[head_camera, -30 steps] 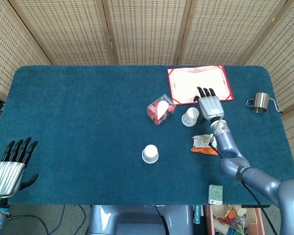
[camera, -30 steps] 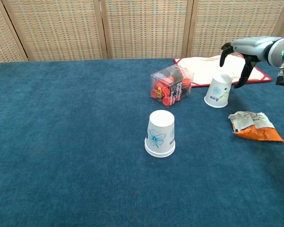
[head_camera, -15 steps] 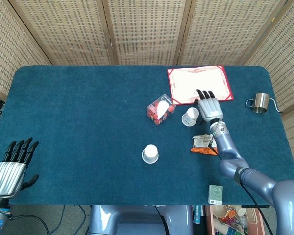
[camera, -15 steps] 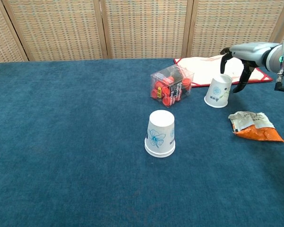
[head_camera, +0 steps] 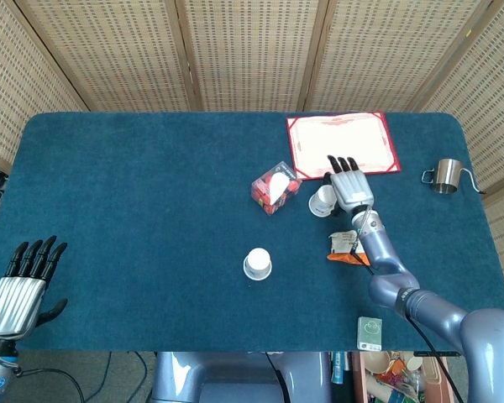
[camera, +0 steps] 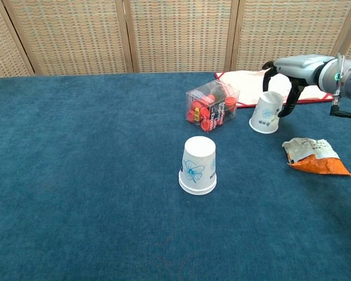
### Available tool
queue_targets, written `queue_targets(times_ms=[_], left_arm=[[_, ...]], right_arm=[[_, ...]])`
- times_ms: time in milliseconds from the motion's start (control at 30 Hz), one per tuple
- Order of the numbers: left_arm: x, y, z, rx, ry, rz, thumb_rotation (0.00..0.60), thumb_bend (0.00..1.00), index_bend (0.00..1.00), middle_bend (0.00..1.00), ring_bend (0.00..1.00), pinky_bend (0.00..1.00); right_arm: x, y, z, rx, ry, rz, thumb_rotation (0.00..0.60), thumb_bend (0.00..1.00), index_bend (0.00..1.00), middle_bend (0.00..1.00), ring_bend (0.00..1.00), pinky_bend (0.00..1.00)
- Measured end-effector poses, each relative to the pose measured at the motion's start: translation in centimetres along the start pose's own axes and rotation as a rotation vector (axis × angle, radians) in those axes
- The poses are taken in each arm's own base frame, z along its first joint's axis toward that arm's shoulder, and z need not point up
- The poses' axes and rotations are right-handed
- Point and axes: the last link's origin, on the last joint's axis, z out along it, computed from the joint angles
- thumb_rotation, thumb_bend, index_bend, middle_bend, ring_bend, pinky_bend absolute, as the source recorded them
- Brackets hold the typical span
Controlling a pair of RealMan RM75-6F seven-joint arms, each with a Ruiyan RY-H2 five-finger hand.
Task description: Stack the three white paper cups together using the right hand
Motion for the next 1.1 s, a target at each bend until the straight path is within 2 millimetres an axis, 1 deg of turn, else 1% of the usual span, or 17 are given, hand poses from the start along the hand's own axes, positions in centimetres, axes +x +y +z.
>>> queue_targets(times_ms=[400, 600, 700, 800, 867, 1000, 1067, 1100], left_arm=[[0.1, 0.1, 0.1, -0.001, -0.002, -0.003, 0.600, 0.24, 0.00, 0.00, 0.00, 0.00], [0.1, 0.1, 0.1, 0.000, -0.003, -0.008, 0.600, 0.24, 0.00, 0.00, 0.00, 0.00], [0.1, 0.0, 0.1, 0.000, -0.002, -0.010, 0.600, 0.24, 0.00, 0.00, 0.00, 0.00], [0.2, 0.1, 0.0, -0.005, -0.002, -0.012, 0.600, 0.24, 0.00, 0.00, 0.00, 0.00], [0.2, 0.1, 0.0, -0.006, -0.002, -0.012, 0.600, 0.24, 0.00, 0.00, 0.00, 0.00], [0.2, 0.2, 0.0, -0.011, -0.003, -0.012, 0.600, 0.24, 0.00, 0.00, 0.00, 0.00], [0.2, 0.2, 0.0, -0.012, -0.003, -0.011, 0.600, 0.24, 0.00, 0.00, 0.00, 0.00], [0.2, 0.2, 0.0, -0.012, -0.002, -0.011, 0.600, 0.24, 0.00, 0.00, 0.00, 0.00]], right_arm=[[-0.2, -1.1, -0.2, 0.023, -0.005, 0.006, 0.600, 0.07, 0.41, 0.03, 0.00, 0.00], [-0.1, -2.2, -0.4, 0.045, -0.008, 0.023, 0.600, 0.07, 0.41, 0.03, 0.00, 0.00], [-0.1, -2.6, -0.6, 0.053, -0.004, 0.019, 0.600, 0.07, 0.44, 0.06, 0.00, 0.00], [0.0, -2.7, -0.6, 0.048, 0.003, 0.012, 0.600, 0.07, 0.49, 0.10, 0.00, 0.00], [-0.1, -2.5, -0.5, 0.041, 0.003, 0.005, 0.600, 0.07, 0.50, 0.10, 0.00, 0.00], [-0.3, -2.0, -0.5, 0.028, -0.003, -0.001, 0.600, 0.07, 0.50, 0.08, 0.00, 0.00], [-0.5, -1.7, -0.4, 0.021, -0.012, -0.001, 0.600, 0.07, 0.49, 0.06, 0.00, 0.00], [-0.6, -1.6, -0.4, 0.020, -0.017, -0.001, 0.600, 0.07, 0.47, 0.04, 0.00, 0.00]])
